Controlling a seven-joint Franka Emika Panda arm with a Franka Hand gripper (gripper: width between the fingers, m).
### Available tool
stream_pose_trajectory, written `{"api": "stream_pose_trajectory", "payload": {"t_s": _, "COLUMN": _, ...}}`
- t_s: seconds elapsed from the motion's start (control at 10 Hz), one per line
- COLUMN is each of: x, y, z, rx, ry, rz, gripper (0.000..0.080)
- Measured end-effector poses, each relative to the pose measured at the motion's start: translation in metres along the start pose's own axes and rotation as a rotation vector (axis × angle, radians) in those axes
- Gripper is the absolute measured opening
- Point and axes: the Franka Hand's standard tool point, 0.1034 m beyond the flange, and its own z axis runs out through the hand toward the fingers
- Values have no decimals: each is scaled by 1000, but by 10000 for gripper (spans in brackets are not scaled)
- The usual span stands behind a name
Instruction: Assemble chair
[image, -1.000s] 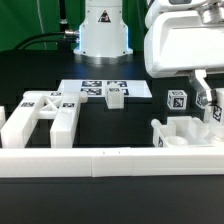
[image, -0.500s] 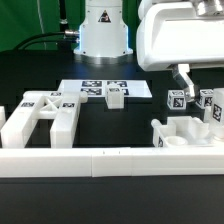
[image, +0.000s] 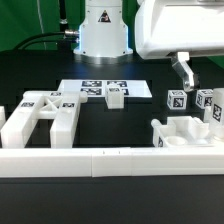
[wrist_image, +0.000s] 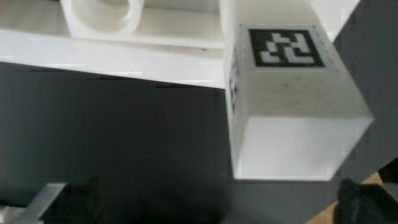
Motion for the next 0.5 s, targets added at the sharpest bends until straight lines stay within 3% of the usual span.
{"api": "stream_pose_trajectory", "payload": {"t_s": 0.1, "x": -1, "y": 0, "z": 0, "rx": 0, "ry": -2, "rz": 0, "gripper": 649}}
{"api": "stream_pose_trajectory", "payload": {"t_s": 0.2, "x": -10, "y": -5, "z": 6, "rx": 14, "ry": -89, "rz": 8, "gripper": 649}}
{"api": "stream_pose_trajectory", "payload": {"t_s": 0.5, "x": -1, "y": -13, "z": 10, "rx": 50, "ry": -281, "rz": 16, "gripper": 649}}
